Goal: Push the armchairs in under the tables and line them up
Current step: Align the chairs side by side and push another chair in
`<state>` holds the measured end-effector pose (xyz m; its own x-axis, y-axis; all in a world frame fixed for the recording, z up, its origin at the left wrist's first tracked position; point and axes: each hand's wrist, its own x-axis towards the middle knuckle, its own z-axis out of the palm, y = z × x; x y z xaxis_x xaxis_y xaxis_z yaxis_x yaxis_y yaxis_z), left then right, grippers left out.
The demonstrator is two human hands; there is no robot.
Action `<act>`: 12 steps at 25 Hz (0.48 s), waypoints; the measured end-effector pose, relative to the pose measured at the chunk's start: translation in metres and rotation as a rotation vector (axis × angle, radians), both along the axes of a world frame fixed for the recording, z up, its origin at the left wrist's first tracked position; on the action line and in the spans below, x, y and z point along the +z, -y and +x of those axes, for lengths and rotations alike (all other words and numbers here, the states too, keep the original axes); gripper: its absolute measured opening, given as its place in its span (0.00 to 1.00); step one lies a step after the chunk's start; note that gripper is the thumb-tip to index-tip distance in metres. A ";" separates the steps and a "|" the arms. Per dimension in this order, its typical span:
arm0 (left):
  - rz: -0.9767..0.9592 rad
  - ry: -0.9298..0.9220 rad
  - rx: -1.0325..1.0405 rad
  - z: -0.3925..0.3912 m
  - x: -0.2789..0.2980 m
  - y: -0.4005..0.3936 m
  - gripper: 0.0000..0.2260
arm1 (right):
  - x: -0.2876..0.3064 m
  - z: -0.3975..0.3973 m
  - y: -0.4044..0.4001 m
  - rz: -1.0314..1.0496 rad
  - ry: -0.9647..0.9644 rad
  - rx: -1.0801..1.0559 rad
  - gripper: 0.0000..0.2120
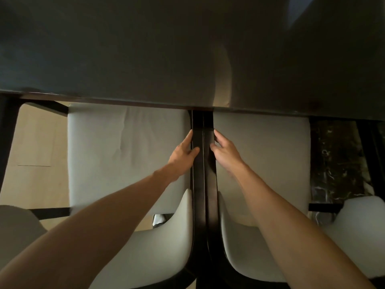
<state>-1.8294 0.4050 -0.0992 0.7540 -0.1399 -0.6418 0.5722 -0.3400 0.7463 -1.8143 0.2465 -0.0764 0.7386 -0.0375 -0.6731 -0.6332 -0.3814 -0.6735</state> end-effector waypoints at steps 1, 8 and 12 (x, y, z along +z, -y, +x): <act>0.003 -0.008 0.002 0.000 0.000 0.000 0.28 | 0.000 0.001 0.000 -0.005 -0.002 0.009 0.27; 0.151 0.020 -0.178 -0.025 0.030 -0.023 0.29 | 0.011 0.001 -0.013 -0.270 -0.013 0.235 0.30; 0.324 -0.022 -0.312 -0.113 0.039 -0.091 0.37 | 0.026 -0.039 -0.042 -0.462 0.057 0.364 0.33</act>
